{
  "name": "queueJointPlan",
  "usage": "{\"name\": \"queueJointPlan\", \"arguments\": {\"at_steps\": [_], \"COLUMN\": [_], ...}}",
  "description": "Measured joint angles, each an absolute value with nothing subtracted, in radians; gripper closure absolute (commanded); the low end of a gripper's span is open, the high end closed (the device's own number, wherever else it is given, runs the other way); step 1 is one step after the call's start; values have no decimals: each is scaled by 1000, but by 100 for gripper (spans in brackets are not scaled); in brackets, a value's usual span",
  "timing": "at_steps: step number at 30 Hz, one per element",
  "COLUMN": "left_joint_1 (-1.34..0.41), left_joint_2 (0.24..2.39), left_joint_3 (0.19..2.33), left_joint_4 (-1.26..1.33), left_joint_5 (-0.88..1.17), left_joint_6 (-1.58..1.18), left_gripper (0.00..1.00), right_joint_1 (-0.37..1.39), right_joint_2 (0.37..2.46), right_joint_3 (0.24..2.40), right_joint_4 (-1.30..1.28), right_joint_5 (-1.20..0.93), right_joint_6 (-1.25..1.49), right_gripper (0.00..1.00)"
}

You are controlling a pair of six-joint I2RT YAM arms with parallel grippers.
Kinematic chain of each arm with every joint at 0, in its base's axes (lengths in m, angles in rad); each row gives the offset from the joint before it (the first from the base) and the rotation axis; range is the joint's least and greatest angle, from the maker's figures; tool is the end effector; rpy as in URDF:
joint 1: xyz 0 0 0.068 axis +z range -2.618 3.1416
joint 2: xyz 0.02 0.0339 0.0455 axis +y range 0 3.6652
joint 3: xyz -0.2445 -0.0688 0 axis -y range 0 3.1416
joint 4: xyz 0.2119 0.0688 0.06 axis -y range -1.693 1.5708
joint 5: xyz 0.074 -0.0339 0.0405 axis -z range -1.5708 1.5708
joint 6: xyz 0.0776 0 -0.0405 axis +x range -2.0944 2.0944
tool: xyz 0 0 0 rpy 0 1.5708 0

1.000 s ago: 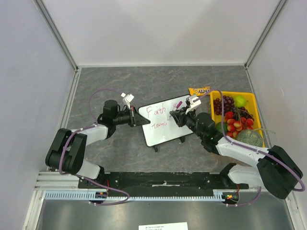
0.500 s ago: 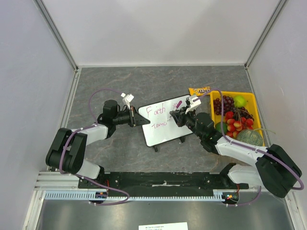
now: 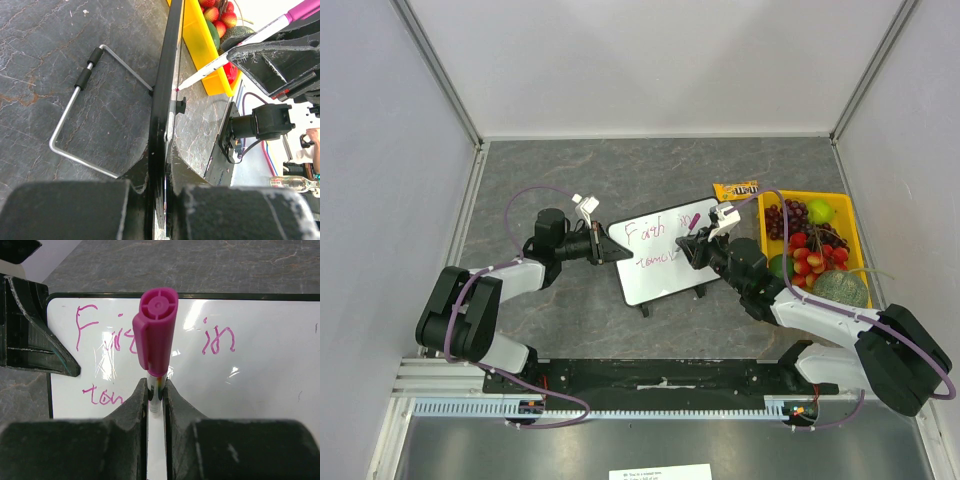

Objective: Write a sentence on the whiteboard
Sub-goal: Write on the whiteboard with the whiteboard.

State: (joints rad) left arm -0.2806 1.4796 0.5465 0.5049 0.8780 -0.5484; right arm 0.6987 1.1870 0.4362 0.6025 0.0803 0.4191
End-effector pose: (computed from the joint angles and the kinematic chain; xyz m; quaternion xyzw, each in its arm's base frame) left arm 0.2568 -0.1362 0.1711 0.1261 0.7853 -0.5244 0.3040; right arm 0.2138 0.1715 0.2172 -0.0795 0.7532 0.3201 0.5691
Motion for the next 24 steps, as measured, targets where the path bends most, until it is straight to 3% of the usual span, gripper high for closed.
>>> {"name": "queueJointPlan", "arguments": {"at_steps": [24], "left_joint_1": [-281], "left_joint_2": [1480], "left_joint_3": [546], "left_joint_4": [508], "left_joint_5": [882], "left_joint_6": [-548], "left_gripper": [98], "right_joint_1": [699], "right_joint_2": [1201], "right_joint_3": [473], "right_joint_4": [594], "right_joint_5": [130], "right_joint_6": [434], "right_gripper": [100]}}
